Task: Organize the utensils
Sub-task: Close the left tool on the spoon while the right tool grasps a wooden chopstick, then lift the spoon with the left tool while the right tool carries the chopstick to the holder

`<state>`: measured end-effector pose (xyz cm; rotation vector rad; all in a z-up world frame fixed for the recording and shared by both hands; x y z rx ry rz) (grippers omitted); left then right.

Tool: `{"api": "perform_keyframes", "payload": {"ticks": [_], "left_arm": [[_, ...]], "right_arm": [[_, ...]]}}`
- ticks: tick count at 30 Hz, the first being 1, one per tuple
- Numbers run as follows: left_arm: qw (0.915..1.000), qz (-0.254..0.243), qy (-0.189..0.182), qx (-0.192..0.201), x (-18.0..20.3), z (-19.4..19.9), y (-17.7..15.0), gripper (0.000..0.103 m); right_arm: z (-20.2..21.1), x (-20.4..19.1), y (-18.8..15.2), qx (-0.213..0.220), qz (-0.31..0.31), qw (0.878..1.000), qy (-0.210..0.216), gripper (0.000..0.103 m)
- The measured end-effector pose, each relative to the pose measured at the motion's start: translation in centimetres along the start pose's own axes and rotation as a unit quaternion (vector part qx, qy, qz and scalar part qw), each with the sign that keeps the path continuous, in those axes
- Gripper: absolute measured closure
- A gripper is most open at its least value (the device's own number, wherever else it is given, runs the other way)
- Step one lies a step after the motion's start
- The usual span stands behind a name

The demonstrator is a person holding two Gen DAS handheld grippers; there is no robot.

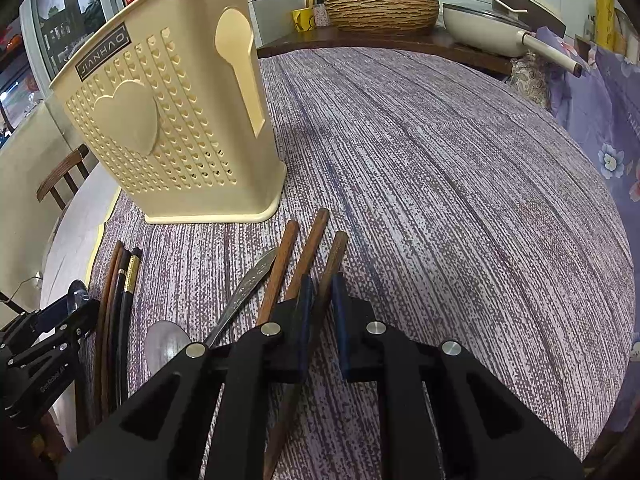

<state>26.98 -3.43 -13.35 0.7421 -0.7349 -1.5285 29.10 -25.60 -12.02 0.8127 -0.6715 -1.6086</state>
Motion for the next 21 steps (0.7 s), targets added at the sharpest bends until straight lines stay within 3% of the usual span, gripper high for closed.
{"api": "perform_keyframes", "payload": {"ticks": [10, 21], "left_arm": [[0.9996, 0.023, -0.012, 0.011, -0.6, 0.6, 0.9, 0.056], [0.9927, 0.042, -0.05, 0.101, -0.9, 5.3, 5.9, 0.056]], "right_arm": [[0.6, 0.4, 0.5, 0.019, -0.031, 0.999, 0.033, 0.092], [7.1, 0.3, 5.7, 0.118, -0.045, 0.987, 0.094, 0.094]]}}
Point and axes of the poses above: each gripper's, at about its wrist camera, not at the fingertips, and z roughly against the way its jaws point, x to its right, y to its top, the point moved 8 cm from there along -z, roughly the way its jaws point, and after that the axes turned 15 degrees about x, right-handed, at the moved point
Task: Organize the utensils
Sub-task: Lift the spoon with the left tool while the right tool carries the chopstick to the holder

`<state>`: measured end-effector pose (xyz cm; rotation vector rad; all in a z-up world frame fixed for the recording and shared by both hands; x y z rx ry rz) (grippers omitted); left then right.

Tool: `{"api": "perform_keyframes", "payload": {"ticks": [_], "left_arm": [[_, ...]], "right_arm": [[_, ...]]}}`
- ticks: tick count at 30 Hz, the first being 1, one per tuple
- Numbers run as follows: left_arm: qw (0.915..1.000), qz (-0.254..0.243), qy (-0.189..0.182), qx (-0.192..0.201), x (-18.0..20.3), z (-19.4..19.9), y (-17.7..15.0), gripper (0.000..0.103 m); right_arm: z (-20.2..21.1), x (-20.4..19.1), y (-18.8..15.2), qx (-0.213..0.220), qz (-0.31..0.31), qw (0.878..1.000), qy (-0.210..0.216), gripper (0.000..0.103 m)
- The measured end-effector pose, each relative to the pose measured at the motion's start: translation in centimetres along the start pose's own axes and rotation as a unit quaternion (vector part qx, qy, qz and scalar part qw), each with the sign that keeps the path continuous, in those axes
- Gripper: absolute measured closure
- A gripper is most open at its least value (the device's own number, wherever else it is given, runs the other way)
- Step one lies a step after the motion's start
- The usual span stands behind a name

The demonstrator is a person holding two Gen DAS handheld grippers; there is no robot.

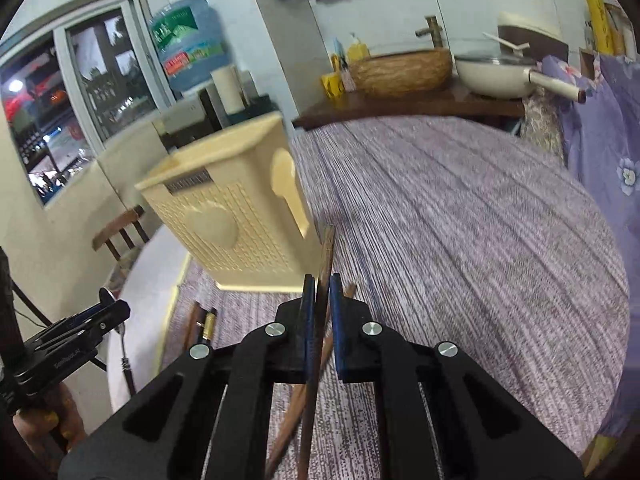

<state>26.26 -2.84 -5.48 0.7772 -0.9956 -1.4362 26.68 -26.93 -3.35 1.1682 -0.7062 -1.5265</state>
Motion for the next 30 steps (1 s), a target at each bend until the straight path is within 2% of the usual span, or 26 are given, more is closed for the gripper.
{"api": "perform_keyframes", "payload": {"ticks": [4, 9, 14, 21, 30], "left_arm": [[0.9995, 0.003, -0.015, 0.026, 0.3, 1.4, 2.0, 0.056], [0.9986, -0.003, -0.017, 0.05, 0.7, 2.8, 3.5, 0.057], [0.9981, -0.004, -0.02, 0.058, 0.8, 3.4, 3.9, 0.057], [0.9974, -0.006, -0.027, 0.067, 0.8, 4.1, 4.7, 0.057], [0.996, 0.002, -0.057, 0.068, 1.1, 4.7, 6.6, 0.057]], "right_arm": [[2.3, -0.8, 2.6, 0.029, -0.01, 0.999, 0.031, 0.095], [5.1, -2.1, 5.0, 0.061, 0.007, 0.997, 0.052, 0.095], [5.9, -2.7, 5.6, 0.065, 0.019, 0.996, 0.066, 0.095], [6.3, -2.4, 5.8, 0.059, 0.003, 0.995, 0.081, 0.095], [7.5, -3.2, 7.7, 0.071, 0.013, 0.993, 0.097, 0.095]]}}
Point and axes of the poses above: each gripper's, at about its wrist camera, not at the fingertips, and z roughly against the way its jaws point, x to its right, y to its top, the point moved 8 cm from there along -z, roughly the way its jaws point, and after that the axes turned 15 degrees about x, right-handed, at the moved point
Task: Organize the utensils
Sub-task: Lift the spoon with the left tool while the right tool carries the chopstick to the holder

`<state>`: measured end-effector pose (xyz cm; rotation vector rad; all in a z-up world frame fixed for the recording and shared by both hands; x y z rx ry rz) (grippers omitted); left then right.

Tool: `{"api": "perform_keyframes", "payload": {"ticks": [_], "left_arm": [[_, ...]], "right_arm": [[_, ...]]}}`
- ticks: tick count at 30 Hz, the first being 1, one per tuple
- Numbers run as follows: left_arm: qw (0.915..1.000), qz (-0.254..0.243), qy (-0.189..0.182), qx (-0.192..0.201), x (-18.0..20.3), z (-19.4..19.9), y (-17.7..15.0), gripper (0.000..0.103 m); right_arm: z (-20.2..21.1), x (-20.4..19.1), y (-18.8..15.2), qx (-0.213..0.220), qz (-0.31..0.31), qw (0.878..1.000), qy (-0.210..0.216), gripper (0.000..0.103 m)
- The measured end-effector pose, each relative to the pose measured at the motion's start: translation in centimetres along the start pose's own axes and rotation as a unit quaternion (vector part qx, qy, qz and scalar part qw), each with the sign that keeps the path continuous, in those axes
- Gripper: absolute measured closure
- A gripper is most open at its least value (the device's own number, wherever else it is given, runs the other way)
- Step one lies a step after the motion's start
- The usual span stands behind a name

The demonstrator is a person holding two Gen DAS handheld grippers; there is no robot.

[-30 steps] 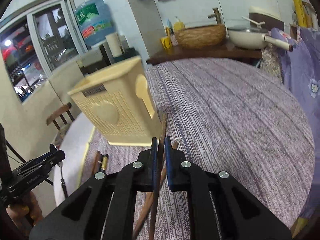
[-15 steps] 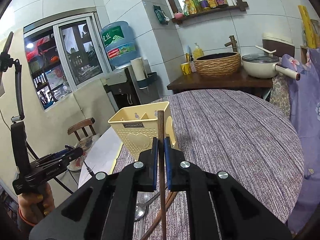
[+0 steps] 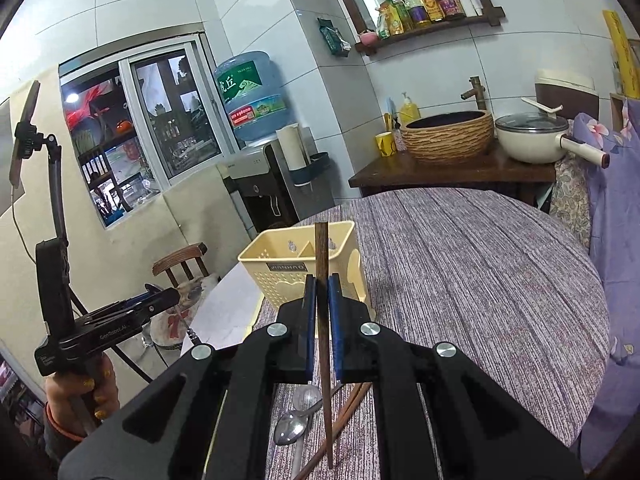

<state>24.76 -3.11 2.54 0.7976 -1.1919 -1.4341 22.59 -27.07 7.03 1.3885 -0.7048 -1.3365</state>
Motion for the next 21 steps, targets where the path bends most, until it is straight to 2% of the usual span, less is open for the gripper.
{"api": "perform_keyframes", "payload": {"ticks": [3, 8, 11, 17, 21], "left_arm": [[0.9999, -0.007, -0.009, 0.009, 0.4, 0.0, 1.4, 0.057], [0.9988, 0.008, -0.047, 0.012, 1.3, -0.3, 4.6, 0.057], [0.9974, 0.016, -0.062, 0.031, 2.0, -0.8, 7.9, 0.057], [0.9958, 0.012, -0.045, 0.079, 3.0, -3.5, 13.3, 0.057], [0.9942, 0.005, -0.019, 0.105, 3.4, -5.8, 14.9, 0.057]], "right_arm": [[-0.1, -0.5, 1.5, 0.008, 0.001, 1.0, 0.011, 0.096], [-0.7, -2.0, 5.0, 0.031, 0.009, 0.999, 0.034, 0.096], [-1.4, -3.1, 7.8, 0.058, 0.016, 0.997, 0.043, 0.095], [-4.5, -4.1, 13.7, 0.122, 0.027, 0.992, 0.026, 0.095], [-6.7, -4.3, 15.8, 0.157, 0.039, 0.987, 0.006, 0.095]]}}
Point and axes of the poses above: each gripper's, at about its wrist camera, not at the fingertips, and z roughly against the way its jaws point, x to its right, y to its top, the point moved 8 cm from there along -z, roughly the way its jaws point, and after that the axes turned 15 degrees about x, right-handed, at the moved point
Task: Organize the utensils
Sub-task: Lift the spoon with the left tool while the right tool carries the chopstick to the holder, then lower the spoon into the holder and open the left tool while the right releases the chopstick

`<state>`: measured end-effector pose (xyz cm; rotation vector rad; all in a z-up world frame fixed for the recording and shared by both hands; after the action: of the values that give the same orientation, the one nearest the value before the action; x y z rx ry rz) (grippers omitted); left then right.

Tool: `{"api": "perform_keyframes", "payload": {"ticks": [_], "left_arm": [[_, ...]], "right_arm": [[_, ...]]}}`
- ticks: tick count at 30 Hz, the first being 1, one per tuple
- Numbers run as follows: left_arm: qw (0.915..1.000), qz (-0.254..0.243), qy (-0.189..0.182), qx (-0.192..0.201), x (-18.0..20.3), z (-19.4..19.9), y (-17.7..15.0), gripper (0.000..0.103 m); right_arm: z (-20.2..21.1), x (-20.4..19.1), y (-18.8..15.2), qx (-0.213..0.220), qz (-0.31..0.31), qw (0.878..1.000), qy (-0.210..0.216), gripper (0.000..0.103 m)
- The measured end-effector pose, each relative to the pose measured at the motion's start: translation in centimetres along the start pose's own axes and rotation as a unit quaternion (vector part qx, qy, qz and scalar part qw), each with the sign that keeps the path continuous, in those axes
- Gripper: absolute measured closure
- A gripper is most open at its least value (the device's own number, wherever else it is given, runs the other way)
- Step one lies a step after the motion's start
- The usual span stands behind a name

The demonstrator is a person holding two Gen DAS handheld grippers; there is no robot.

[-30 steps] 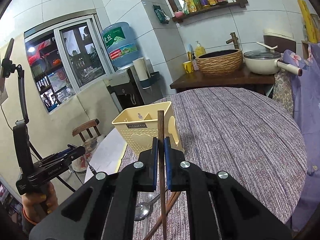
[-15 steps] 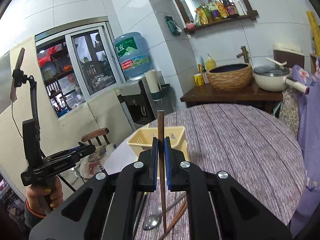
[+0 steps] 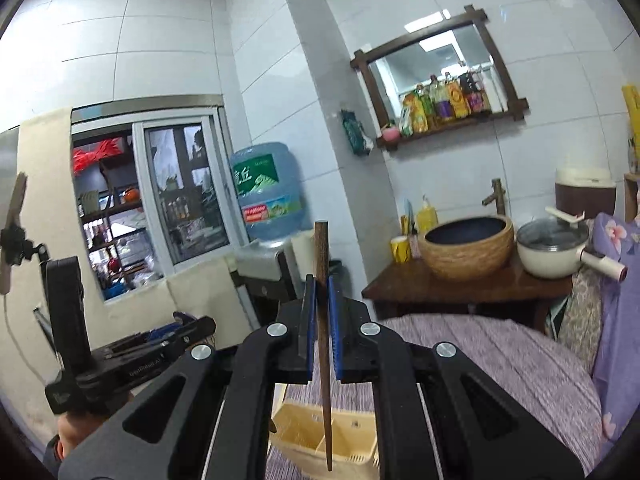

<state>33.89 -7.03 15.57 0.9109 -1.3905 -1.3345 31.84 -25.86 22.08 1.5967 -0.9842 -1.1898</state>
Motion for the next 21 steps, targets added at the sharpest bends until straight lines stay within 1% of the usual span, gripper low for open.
{"api": "perform_keyframes", "payload": {"ticks": [3, 7, 11, 15, 21], "left_arm": [[0.9999, -0.001, 0.005, -0.008, 0.2, -1.7, -1.0, 0.057], [0.9994, -0.005, 0.022, -0.025, -0.5, -2.8, -3.8, 0.057], [0.9984, 0.003, 0.022, -0.051, -1.0, -3.0, -6.7, 0.057], [0.9979, -0.002, 0.025, -0.06, -1.2, -2.9, -8.3, 0.057], [0.996, -0.002, 0.023, -0.086, -1.5, -3.1, -10.6, 0.057]], "right_arm": [[-1.5, 0.0, -0.8, 0.009, 0.021, 1.0, -0.013, 0.095], [-2.4, 0.8, -3.9, 0.003, 0.03, 0.999, -0.031, 0.095], [-2.3, 1.2, -7.3, -0.009, 0.05, 0.998, -0.04, 0.095], [-2.1, 1.4, -10.0, -0.03, 0.052, 0.997, -0.038, 0.095], [-1.8, 2.2, -12.1, -0.05, 0.041, 0.997, -0.043, 0.095]]}}
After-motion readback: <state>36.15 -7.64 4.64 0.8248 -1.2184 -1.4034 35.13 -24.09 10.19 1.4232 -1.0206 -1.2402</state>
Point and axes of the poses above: each gripper's, at about its wrist camera, not at the fingertips, and z roughly against the way its jaws point, x to its right, y to its top, the point moved 8 cm from there along -z, roughly the way its jaws point, and after that the axes turned 15 degrees about x, right-handed, at the moved point
